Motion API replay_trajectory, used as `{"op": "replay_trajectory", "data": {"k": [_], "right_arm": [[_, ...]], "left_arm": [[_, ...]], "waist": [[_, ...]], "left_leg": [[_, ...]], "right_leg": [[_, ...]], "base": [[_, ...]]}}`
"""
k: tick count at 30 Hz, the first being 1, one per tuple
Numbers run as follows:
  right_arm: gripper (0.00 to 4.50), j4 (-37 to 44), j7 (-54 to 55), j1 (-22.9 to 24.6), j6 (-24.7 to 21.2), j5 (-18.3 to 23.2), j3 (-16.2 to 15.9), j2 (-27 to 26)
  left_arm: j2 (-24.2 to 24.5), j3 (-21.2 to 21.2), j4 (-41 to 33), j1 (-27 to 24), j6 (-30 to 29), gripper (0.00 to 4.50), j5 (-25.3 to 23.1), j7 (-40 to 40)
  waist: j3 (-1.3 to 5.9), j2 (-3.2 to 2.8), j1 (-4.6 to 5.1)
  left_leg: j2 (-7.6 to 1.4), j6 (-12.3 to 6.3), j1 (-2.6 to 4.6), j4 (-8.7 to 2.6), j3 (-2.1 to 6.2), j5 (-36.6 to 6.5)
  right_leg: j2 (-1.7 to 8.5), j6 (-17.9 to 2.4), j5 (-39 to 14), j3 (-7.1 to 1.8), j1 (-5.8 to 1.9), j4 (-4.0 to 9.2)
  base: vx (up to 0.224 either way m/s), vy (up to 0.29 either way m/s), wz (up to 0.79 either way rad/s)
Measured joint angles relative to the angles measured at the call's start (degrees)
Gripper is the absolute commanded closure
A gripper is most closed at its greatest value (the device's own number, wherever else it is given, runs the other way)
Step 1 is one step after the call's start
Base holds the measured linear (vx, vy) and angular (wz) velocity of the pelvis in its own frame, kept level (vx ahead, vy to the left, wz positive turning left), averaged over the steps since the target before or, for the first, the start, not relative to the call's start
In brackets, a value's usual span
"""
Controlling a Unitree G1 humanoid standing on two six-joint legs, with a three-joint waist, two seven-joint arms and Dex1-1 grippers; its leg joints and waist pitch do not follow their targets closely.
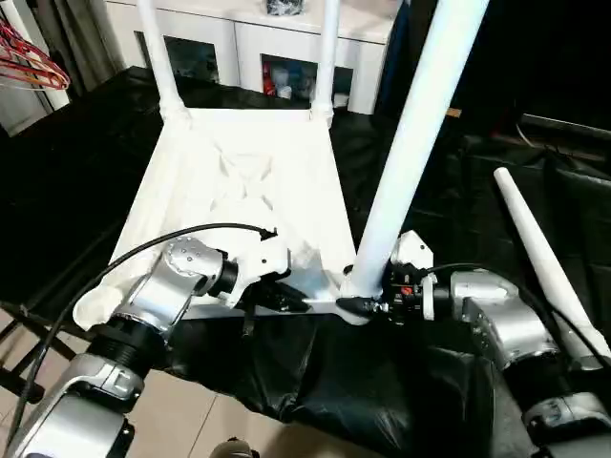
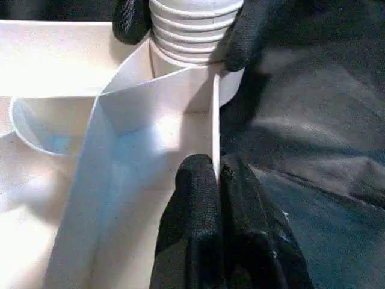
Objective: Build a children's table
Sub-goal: Rotate leg to tighten
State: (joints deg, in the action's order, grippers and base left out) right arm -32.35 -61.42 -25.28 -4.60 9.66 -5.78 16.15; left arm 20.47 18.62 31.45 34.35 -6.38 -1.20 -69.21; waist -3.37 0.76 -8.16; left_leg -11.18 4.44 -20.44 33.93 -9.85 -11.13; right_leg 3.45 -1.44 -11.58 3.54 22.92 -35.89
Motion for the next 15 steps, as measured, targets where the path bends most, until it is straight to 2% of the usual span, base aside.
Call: {"op": "replay_trajectory", "data": {"k": [2,5,11,13,15], "right_arm": [[1.73,-2.0,6.7,0.0,0.8,0.0,2.9,-2.7],[1.73,-4.5,16.6,-0.3,2.8,0.0,5.9,-6.3],[1.73,-10.7,36.6,-4.7,5.0,-1.9,9.5,-12.5],[1.73,-12.1,40.1,-5.8,5.6,-2.7,10.0,-13.2],[1.17,-13.0,41.6,-6.1,6.8,-3.0,10.4,-13.8]], "left_arm": [[-2.3,-0.4,1.8,1.3,-0.9,4.50,-1.1,4.0],[-5.1,-0.3,3.7,2.7,-1.7,4.50,-2.9,9.1],[-11.0,-0.8,7.2,5.3,-5.1,4.50,-5.7,20.5],[-12.5,-0.9,7.8,5.7,-5.9,4.50,-6.2,23.0],[-13.2,-0.8,7.8,5.7,-6.1,4.50,-6.5,24.0]], "waist": [[0.00,0.00,0.25],[0.01,0.00,1.27],[0.04,-0.03,2.58],[0.05,-0.04,2.80],[0.07,-0.05,2.83]], "left_leg": [[0.00,0.03,0.04,0.01,0.00,0.1],[-0.02,0.06,0.15,-0.05,0.00,0.1],[-0.03,0.21,0.29,-0.10,0.00,0.2],[-0.02,0.21,0.29,-0.09,0.01,0.2],[-0.02,0.21,0.29,-0.13,0.01,0.2]], "right_leg": [[0.00,0.0,0.1,-0.01,0.00,-0.01],[-0.01,0.0,0.1,-0.01,-0.01,-0.04],[-0.03,-0.1,0.1,0.00,-0.10,-0.07],[-0.03,-0.1,0.1,-0.01,-0.14,-0.04],[-0.03,-0.1,0.1,0.00,-0.15,-0.02]], "base": [[0.000,0.000,0.00],[0.000,0.000,0.00],[0.000,0.000,0.00],[0.000,0.000,0.00],[0.000,0.000,0.00]]}}
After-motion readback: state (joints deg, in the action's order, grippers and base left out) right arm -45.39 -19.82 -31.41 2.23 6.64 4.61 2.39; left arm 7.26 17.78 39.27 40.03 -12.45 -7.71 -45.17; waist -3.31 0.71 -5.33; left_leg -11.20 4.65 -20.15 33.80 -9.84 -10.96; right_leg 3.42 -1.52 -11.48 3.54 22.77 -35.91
